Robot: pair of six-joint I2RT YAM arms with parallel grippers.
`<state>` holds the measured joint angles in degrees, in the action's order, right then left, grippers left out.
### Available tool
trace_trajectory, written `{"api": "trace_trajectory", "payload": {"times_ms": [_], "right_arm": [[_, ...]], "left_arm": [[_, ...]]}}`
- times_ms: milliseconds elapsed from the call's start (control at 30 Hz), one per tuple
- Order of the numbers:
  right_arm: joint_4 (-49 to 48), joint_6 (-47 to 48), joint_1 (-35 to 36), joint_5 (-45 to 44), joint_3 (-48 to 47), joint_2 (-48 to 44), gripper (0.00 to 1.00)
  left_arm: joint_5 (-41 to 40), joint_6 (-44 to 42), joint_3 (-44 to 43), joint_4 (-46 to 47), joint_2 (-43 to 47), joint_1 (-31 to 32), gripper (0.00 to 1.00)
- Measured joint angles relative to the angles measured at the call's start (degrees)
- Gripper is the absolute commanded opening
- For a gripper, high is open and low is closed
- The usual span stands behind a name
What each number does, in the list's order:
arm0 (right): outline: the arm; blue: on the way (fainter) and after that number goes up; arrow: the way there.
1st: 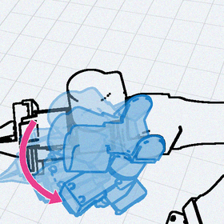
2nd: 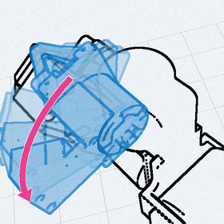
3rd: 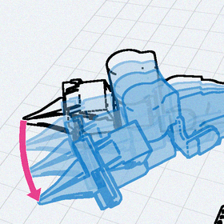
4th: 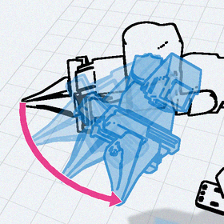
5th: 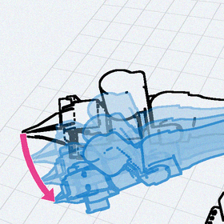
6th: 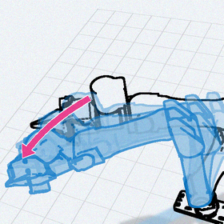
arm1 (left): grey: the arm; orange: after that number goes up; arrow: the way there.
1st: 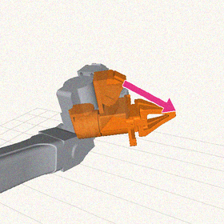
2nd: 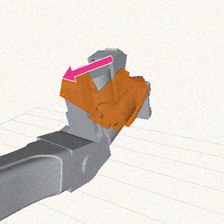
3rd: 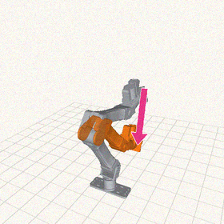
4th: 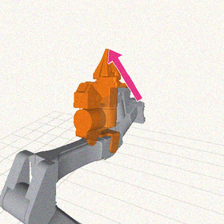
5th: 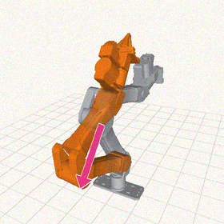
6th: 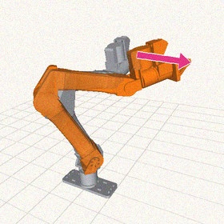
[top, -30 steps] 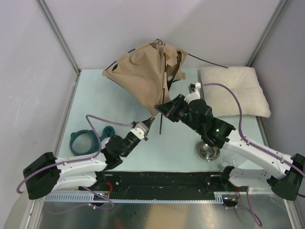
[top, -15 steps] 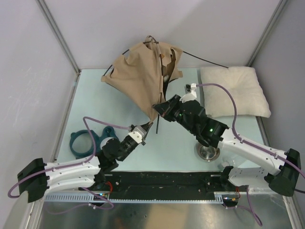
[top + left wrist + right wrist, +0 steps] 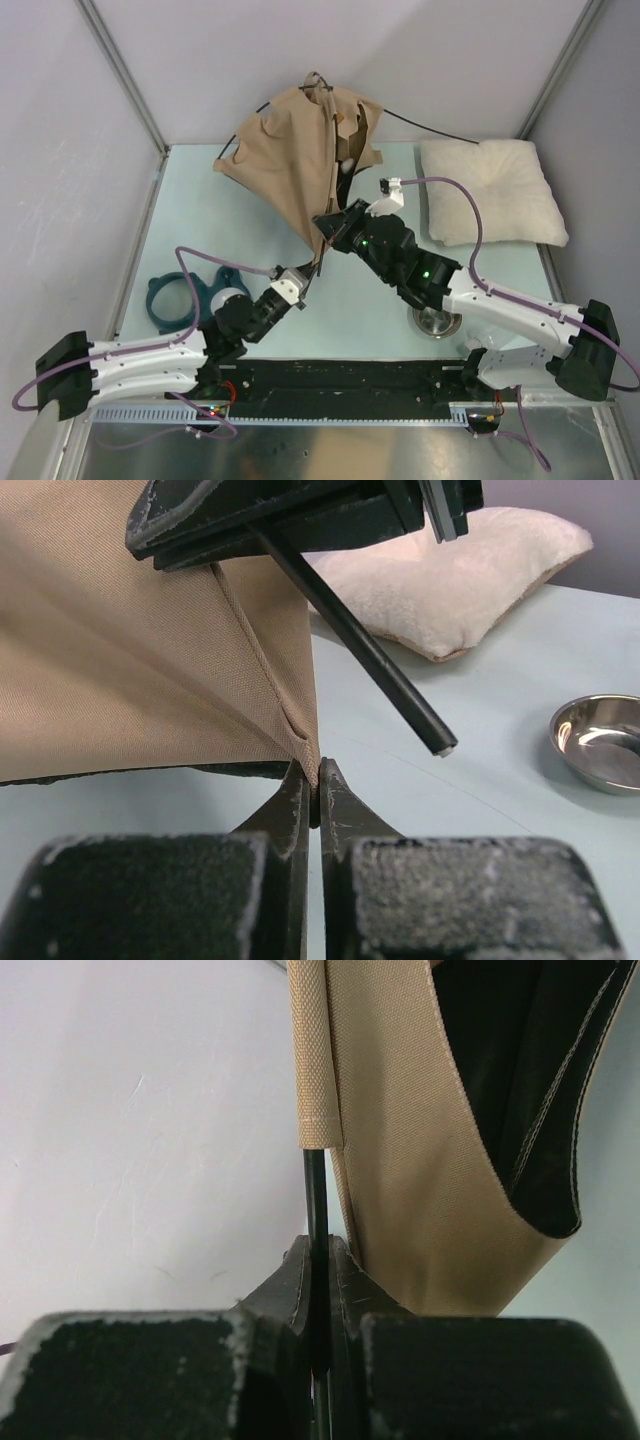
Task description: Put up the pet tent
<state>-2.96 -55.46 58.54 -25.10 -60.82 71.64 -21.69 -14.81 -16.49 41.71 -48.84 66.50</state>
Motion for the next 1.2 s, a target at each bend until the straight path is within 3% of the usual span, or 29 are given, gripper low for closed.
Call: {"api": "trace_trajectory", "payload": {"times_ms": [433, 933, 1067, 1200], "right_arm": [[0.15, -0.09, -0.9, 3.23, -0.07, 1.03, 0.0], [12.17, -4.31, -11.96, 27.56, -0.09, -6.25, 0.03], [15.17, -4.31, -12.83, 32.44, -0.5, -7.19, 0.09], [17.75, -4.24, -12.66, 35.08, -0.79, -8.2, 0.28]], "left_arm": [[-2.29, 0.0, -0.39, -3.45, 1.46, 1.16, 0.0], [-3.54, 0.24, -0.68, -3.39, -0.83, 1.97, 0.0], [-4.2, 1.64, -0.85, -4.0, -1.38, 2.23, 0.0], [-5.25, 2.95, -2.67, -5.95, -3.32, 2.69, 0.0]]}}
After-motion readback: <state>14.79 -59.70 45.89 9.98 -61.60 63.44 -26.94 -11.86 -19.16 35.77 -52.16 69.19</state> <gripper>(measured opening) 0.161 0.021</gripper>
